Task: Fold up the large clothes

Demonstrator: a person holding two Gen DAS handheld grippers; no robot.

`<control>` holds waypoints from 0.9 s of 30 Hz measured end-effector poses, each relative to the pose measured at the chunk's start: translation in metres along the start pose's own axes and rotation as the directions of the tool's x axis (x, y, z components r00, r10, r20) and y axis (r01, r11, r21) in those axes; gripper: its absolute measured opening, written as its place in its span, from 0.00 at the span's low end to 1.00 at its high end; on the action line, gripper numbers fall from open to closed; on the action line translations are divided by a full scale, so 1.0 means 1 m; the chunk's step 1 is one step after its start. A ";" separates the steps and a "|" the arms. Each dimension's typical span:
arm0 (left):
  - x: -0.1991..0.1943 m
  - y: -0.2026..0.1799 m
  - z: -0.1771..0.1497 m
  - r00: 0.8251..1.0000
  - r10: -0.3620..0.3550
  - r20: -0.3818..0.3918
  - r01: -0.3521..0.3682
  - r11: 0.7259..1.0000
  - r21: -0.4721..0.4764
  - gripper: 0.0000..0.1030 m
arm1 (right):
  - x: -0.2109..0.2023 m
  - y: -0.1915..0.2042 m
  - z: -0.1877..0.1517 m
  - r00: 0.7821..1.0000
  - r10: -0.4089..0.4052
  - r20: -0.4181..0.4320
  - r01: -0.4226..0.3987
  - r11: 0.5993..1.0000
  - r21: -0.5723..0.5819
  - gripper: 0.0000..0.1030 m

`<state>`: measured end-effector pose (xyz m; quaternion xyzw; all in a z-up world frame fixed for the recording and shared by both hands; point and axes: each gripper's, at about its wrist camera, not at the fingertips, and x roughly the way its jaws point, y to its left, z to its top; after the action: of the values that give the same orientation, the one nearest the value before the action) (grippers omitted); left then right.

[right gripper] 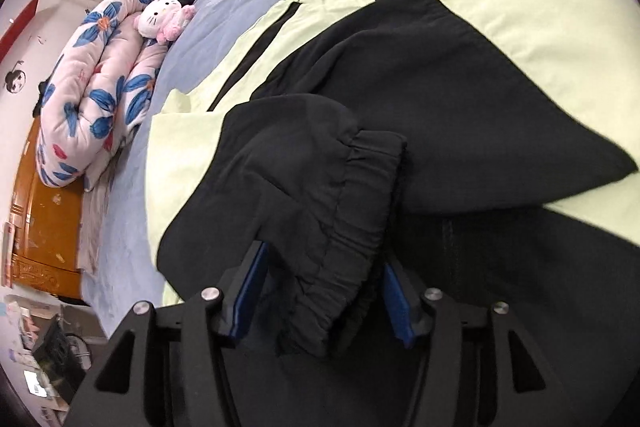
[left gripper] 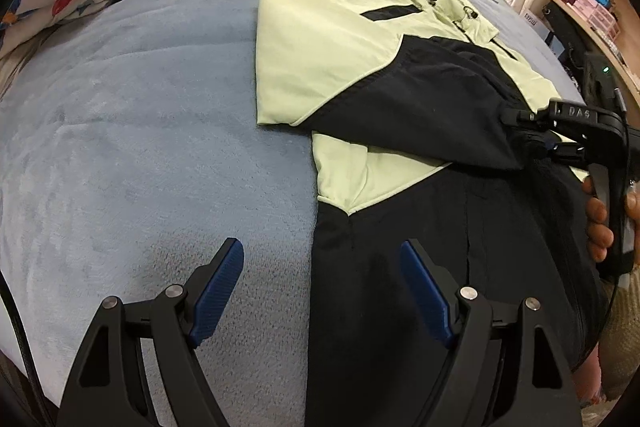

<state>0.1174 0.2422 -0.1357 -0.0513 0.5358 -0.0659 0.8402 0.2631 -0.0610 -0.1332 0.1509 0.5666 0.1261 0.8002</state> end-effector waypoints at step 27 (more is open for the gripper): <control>0.052 -0.039 0.147 0.998 0.047 0.049 -0.047 0.999 -0.001 0.77 | -0.059 -0.103 0.066 0.916 -0.320 0.243 0.340 0.939 -0.045 0.10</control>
<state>0.2706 0.1975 -0.1142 -0.0402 0.5159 -0.0452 0.8545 0.3097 -0.1848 -0.1014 0.0320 0.4807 -0.0047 0.8763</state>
